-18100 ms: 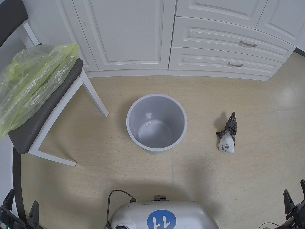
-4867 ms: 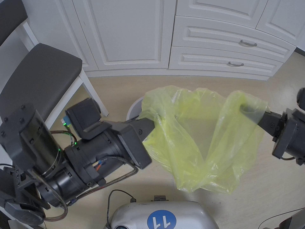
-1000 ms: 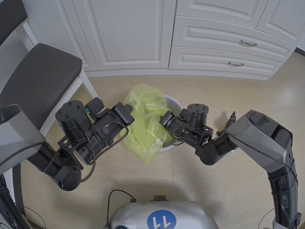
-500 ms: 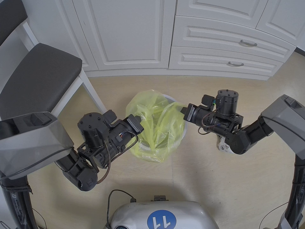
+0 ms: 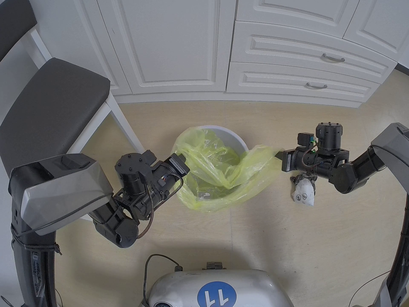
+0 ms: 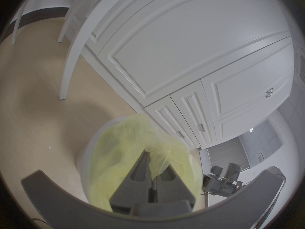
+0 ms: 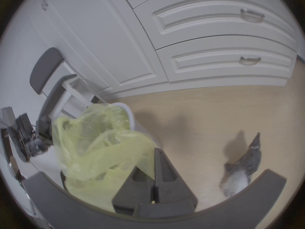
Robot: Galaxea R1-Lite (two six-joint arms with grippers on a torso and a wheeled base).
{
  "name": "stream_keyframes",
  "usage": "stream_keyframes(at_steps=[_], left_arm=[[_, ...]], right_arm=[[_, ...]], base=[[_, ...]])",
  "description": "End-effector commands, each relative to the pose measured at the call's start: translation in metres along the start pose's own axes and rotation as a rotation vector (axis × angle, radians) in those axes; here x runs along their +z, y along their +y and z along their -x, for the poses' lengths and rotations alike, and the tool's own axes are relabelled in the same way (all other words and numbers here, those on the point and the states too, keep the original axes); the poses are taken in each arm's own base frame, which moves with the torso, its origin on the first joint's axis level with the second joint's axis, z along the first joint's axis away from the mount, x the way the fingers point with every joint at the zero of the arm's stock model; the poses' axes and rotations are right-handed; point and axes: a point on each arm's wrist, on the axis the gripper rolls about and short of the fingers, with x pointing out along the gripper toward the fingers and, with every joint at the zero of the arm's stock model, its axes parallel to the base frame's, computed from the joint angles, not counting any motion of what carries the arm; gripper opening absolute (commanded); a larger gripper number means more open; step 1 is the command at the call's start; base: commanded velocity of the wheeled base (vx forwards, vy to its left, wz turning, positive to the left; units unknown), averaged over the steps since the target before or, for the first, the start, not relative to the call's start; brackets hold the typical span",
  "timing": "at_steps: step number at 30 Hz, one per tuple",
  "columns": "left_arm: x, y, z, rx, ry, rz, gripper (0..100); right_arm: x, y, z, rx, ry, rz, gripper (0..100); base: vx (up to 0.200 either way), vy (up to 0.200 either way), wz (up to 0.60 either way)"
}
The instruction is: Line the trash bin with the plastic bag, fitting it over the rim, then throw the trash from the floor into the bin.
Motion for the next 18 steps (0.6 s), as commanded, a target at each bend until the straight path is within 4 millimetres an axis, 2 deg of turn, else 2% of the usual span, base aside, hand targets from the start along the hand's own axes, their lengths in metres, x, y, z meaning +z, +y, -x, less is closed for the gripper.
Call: stream_keyframes(at_steps=[1, 4, 8, 15, 18], left_arm=[[0.009, 0.018, -0.005, 0.031, -0.025, -0.002, 0], [0.011, 0.03, -0.014, 0.059, -0.043, -0.004, 0], [0.016, 0.039, -0.018, 0.11, -0.032, -0.003, 0], [0.032, 0.035, -0.012, 0.114, -0.057, -0.036, 0], [0.043, 0.029, -0.002, 0.14, -0.03, -0.09, 0]], right_arm=[[-0.003, -0.026, 0.008, -0.064, 0.009, 0.023, 0], [-0.004, -0.029, 0.009, -0.073, 0.013, 0.038, 0], [-0.006, -0.02, 0.006, -0.051, 0.017, 0.038, 0], [-0.006, 0.01, 0.006, 0.014, 0.014, 0.019, 0], [-0.008, 0.025, 0.011, 0.013, 0.031, 0.027, 0]], base=[[0.0, 0.0, 0.0], [0.0, 0.0, 0.0], [0.0, 0.0, 0.0], [0.0, 0.0, 0.0], [0.0, 0.0, 0.0]])
